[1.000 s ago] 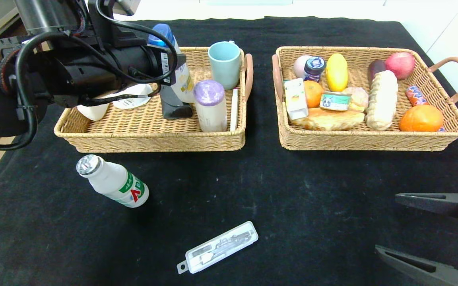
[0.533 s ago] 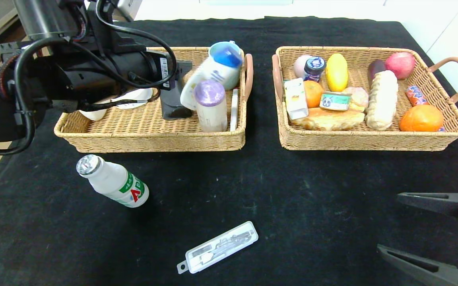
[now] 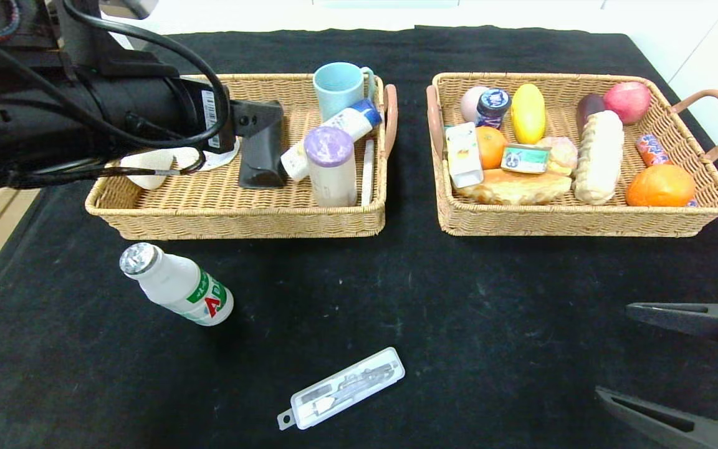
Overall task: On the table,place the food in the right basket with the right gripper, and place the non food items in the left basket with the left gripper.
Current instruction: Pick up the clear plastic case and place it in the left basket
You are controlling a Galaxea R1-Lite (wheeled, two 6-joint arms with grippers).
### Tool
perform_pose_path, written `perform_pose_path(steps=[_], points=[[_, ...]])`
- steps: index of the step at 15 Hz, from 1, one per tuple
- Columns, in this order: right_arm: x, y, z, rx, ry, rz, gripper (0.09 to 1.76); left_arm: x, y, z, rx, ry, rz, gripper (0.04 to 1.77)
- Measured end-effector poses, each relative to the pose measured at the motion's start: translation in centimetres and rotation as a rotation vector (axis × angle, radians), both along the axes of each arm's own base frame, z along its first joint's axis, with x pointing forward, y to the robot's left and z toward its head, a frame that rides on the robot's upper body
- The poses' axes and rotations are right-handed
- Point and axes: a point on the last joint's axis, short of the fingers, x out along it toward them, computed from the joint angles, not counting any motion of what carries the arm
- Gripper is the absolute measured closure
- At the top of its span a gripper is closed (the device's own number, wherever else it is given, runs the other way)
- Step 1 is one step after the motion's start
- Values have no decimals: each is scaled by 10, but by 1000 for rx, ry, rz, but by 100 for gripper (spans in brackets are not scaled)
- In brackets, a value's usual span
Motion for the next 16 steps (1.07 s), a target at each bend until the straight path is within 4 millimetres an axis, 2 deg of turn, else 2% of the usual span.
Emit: perform_pose_path(steps=[5,8,13,16], points=[[-1,0,0,1,-3,4,14,-56,-2,-3,89,177,-100,16],[-3,-1,1,4,-7,4,14,-81,-6,-17,162,285,-180,14],[-3,-1,1,5,-10,5,14,-99,-19,-56,297,432,-290,12],[-4,-1,1,6,-13,4,14,-100,-28,-69,390,482,-331,11]])
